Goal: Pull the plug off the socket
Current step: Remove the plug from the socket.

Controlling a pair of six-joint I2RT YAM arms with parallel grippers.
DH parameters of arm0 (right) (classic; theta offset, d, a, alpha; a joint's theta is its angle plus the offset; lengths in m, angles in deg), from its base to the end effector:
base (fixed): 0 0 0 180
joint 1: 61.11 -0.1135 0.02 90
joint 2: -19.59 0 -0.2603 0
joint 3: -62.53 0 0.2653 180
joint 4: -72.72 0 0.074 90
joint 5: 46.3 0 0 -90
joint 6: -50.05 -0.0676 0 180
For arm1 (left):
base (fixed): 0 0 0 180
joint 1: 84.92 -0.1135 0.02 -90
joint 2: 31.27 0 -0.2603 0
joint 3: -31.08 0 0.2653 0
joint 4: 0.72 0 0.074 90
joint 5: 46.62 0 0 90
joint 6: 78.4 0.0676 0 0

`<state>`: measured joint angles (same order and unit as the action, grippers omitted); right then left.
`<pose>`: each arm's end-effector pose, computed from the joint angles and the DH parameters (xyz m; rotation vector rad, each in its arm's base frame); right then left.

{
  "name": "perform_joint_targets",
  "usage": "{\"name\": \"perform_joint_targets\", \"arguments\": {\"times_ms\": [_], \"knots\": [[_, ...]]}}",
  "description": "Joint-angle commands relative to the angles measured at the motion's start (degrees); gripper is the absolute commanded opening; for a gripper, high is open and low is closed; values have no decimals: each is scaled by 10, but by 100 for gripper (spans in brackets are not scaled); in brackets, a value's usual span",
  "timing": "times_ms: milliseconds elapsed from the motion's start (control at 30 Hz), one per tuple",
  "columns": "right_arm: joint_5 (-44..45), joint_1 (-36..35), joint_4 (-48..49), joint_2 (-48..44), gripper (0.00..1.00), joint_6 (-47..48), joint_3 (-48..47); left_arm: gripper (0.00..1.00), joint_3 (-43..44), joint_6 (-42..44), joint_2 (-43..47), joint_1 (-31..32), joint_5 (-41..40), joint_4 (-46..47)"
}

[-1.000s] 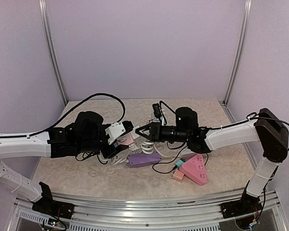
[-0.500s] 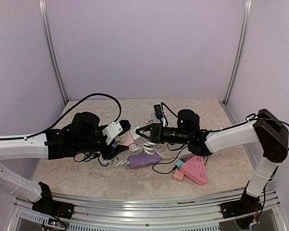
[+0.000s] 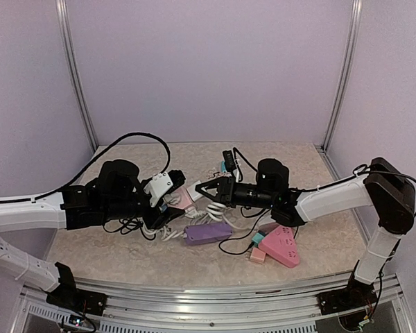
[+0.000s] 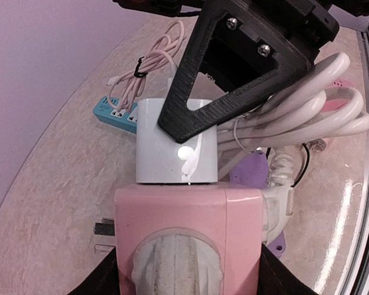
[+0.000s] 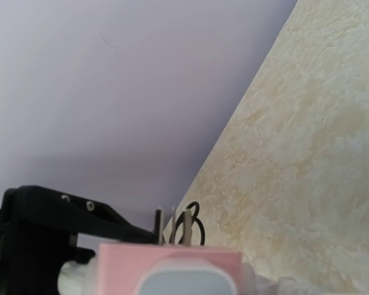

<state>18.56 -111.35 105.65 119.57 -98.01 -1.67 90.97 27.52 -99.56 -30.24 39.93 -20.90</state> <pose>0.2436 0.3377 0.2080 -0.2739 1.9324 1.7218 0.1828 -0.2509 0.2489 1.1757 1.7251 -0.3521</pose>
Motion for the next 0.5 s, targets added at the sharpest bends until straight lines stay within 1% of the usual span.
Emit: {"name": "perform_joint_targets", "arguments": {"times_ms": [0, 267, 467], "knots": [[18, -2, -37, -23, 0, 51, -3, 9, 34, -15, 21, -2, 38, 115], [82, -25, -174, -54, 0, 141, -44, 9, 44, -19, 4, -16, 47, 104], [109, -27, -201, -70, 0, 160, -45, 8, 46, -23, 2, -22, 52, 102]]}}
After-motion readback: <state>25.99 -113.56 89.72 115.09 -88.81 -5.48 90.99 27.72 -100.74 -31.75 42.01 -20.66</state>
